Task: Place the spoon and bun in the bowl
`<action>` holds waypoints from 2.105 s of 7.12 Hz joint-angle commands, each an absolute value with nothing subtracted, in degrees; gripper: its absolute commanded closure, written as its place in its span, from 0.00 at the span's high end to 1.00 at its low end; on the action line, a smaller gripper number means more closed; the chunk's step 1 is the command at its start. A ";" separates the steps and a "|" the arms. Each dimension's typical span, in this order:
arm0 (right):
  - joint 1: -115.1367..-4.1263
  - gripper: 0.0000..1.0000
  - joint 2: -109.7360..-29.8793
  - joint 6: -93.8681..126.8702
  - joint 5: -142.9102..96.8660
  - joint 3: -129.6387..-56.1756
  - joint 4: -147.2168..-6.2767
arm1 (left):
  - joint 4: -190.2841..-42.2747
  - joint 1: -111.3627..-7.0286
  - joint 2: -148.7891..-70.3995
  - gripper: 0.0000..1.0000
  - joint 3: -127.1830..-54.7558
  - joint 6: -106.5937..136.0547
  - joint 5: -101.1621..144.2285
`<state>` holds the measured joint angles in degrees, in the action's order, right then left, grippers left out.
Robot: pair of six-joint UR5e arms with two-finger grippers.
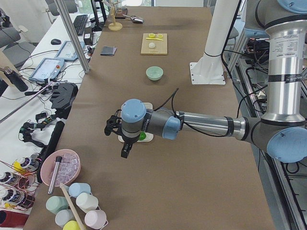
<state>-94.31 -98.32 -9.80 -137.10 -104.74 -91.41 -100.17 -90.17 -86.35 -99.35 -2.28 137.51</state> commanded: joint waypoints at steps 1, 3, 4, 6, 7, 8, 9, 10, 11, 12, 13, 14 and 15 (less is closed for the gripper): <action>-94.31 1.00 -98.35 -9.84 -137.28 -104.85 -91.41 | -100.37 -90.18 -85.52 0.98 -99.49 -2.37 137.37; -94.31 1.00 -98.35 -9.84 -137.11 -104.24 -91.49 | -99.85 -90.18 -85.34 0.98 -99.49 -2.11 137.72; -94.31 1.00 -98.35 -9.76 -137.28 -102.76 -91.49 | -98.71 -90.18 -85.34 0.98 -99.41 -0.89 137.81; -94.04 1.00 -97.56 -6.79 -137.28 -101.78 -91.58 | -93.27 -90.18 -87.18 0.98 -99.84 1.49 137.90; -93.61 1.00 -97.56 -5.38 -137.37 -101.86 -91.58 | -91.69 -90.18 -88.14 0.98 -99.50 1.49 137.81; -93.26 1.00 -97.38 -5.36 -137.20 -101.69 -91.58 | -91.32 -90.18 -88.15 0.98 -99.49 1.49 137.73; -92.90 1.00 -97.30 -5.19 -137.28 -101.78 -91.50 | -91.49 -90.18 -87.81 0.98 -99.41 1.41 137.55; -92.64 1.00 -97.38 -5.27 -137.29 -101.78 -91.58 | -92.02 -90.18 -87.11 0.98 -99.49 1.15 137.55; -92.64 1.00 -97.38 -5.27 -137.29 -101.78 -91.50 | -92.11 -90.26 -86.75 0.98 -99.49 0.88 137.64; -92.38 1.00 -97.56 -5.36 -137.29 -101.69 -91.49 | -91.94 -90.18 -86.66 0.98 -99.93 1.23 137.81; -91.50 1.00 -97.65 -5.36 -137.37 -101.86 -91.41 | -92.11 -90.00 -86.49 0.98 -99.76 1.32 137.81; -91.49 1.00 -97.82 -5.36 -137.29 -101.95 -91.41 | -92.46 -90.00 -86.40 0.98 -100.45 1.14 138.25; -91.41 1.00 -97.91 -5.27 -137.37 -101.87 -91.49 | -92.55 -90.00 -86.40 0.98 -99.76 1.23 138.16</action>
<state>-91.57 -97.77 -5.34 -137.32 -101.87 -91.43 -92.35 -90.03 -86.46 -100.05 1.21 138.08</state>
